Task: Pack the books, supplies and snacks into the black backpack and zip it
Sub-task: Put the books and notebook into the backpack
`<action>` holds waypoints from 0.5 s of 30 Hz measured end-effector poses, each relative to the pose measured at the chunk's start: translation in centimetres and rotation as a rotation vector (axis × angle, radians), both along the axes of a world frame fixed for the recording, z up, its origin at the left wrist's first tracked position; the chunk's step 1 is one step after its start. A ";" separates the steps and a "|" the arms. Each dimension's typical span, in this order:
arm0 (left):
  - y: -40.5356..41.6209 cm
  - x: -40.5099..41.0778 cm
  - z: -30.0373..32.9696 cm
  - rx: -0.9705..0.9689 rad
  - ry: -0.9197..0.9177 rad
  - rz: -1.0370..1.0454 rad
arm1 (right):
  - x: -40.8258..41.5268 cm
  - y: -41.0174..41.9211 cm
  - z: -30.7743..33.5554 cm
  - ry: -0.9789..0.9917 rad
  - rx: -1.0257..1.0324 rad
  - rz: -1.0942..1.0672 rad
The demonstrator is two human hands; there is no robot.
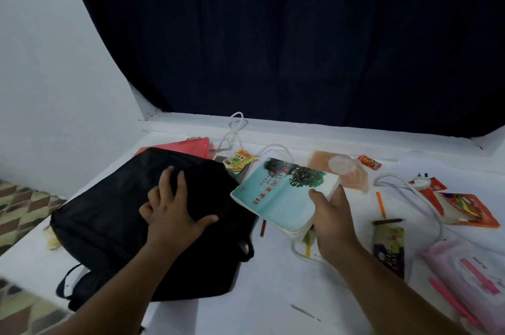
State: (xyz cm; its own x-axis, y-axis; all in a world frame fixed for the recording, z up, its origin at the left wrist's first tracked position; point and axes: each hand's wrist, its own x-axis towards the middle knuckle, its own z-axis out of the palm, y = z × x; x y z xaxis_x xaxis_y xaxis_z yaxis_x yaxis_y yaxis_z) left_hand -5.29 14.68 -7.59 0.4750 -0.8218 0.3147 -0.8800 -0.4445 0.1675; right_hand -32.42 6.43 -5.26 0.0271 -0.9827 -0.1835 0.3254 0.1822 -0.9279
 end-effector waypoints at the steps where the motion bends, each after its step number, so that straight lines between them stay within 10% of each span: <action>1: 0.3 1.3 0.4 0.044 -0.019 0.028 | 0.7 0.2 0.0 -0.012 0.010 0.023; 10: 1.4 10.9 0.4 0.014 -0.144 0.038 | 6.7 1.0 -0.7 0.042 -0.031 0.190; 15: 0.7 12.5 -0.2 0.341 0.080 0.025 | 10.6 1.4 -0.8 0.072 -0.026 0.246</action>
State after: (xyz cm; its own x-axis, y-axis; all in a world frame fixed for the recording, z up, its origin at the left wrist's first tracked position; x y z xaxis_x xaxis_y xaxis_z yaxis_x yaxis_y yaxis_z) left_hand 7.20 15.43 -7.80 0.5084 -0.8610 -0.0147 -0.8582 -0.5080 0.0734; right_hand -21.86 7.85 -6.09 0.2539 -0.9525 -0.1682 0.2070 0.2234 -0.9525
